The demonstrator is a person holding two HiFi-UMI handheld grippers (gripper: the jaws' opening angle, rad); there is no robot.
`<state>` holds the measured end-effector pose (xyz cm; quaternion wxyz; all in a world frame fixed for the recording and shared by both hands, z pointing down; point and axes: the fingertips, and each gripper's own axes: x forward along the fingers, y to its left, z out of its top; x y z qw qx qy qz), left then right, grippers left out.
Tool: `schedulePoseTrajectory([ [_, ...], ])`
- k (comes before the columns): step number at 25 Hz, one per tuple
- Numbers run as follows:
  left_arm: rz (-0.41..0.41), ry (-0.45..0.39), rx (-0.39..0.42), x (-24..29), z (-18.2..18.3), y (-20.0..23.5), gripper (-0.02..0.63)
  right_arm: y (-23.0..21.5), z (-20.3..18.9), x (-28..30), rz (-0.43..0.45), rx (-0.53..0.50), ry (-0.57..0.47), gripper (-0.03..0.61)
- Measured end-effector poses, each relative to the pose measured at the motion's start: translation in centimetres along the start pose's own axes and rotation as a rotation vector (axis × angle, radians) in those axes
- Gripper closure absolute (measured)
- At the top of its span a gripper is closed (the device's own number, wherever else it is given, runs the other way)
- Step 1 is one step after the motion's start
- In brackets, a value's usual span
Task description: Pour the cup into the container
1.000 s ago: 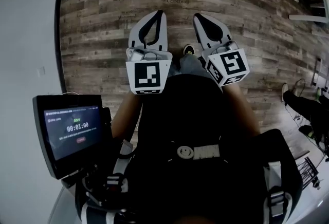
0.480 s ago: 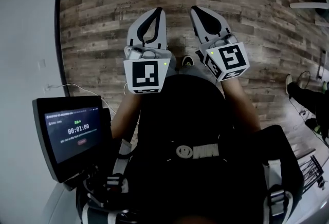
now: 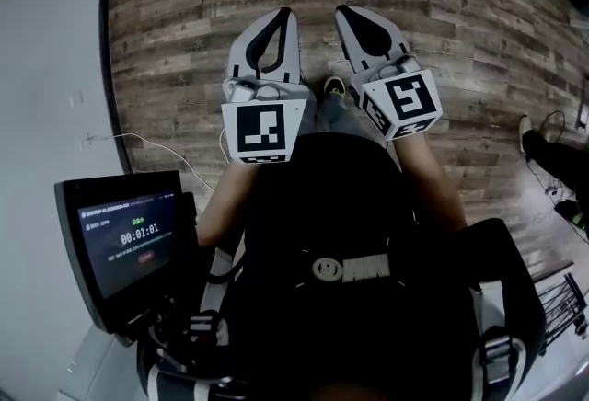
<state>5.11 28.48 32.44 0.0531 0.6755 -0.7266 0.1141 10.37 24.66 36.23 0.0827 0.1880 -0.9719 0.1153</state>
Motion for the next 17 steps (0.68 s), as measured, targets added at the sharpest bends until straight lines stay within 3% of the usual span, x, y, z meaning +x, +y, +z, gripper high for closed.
schedulePoseTrajectory([
  [17,-0.022,-0.034,0.001,-2.2,0.1,0.0,0.611,2.9,1.1,0.0,0.011,-0.041,-0.031,0.583],
])
